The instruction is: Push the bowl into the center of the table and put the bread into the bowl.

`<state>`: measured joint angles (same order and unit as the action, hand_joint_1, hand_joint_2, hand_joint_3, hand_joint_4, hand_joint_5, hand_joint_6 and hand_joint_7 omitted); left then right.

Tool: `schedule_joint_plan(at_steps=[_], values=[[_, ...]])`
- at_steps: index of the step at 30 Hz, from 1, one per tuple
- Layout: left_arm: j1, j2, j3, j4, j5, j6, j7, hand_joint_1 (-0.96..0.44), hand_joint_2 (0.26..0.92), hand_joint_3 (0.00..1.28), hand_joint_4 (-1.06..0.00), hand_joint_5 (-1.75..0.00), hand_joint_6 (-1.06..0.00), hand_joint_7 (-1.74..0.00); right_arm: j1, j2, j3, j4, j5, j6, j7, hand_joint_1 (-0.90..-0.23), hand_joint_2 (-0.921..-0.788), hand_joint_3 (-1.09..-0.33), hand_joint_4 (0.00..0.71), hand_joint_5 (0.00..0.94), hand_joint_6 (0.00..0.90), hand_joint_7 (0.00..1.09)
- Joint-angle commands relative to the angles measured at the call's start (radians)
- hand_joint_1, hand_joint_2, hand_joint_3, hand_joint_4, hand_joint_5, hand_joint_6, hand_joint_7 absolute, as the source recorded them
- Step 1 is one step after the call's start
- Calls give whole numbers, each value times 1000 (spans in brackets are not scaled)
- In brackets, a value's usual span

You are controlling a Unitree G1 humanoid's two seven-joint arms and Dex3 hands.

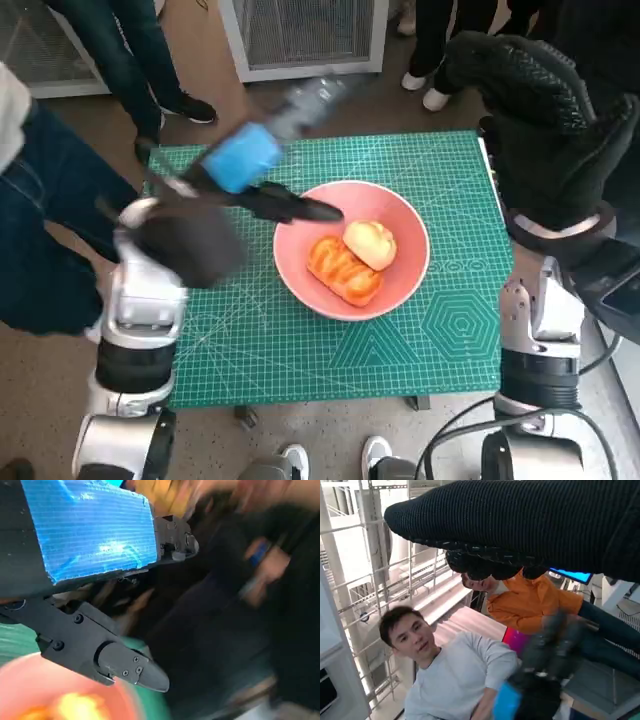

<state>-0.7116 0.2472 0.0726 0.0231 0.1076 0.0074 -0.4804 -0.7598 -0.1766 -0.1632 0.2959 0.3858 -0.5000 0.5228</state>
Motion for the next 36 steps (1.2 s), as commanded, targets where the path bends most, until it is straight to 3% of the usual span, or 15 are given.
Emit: schedule_joint_plan(at_steps=[1, 13, 36], values=[[45, -52, 64, -17, -131, -71, 64, -646, 889, 38, 1, 1, -55, -105, -11, 2, -5, 25, 2, 9, -3, -674, -921, -771, 335, 0, 225, 426], [152, -110, 132, -107, -294, -150, 182, -523, 906, 22, -22, -10, -61, -126, -35, 16, 0, 48, -13, -9, -11, -642, -921, -773, 334, 0, 220, 426], [234, -134, 113, -161, -314, -201, 281, -433, 919, 21, -122, -23, -150, -161, -64, 15, 1, 90, -20, -34, 1, -641, -921, -767, 334, 0, 219, 425]])
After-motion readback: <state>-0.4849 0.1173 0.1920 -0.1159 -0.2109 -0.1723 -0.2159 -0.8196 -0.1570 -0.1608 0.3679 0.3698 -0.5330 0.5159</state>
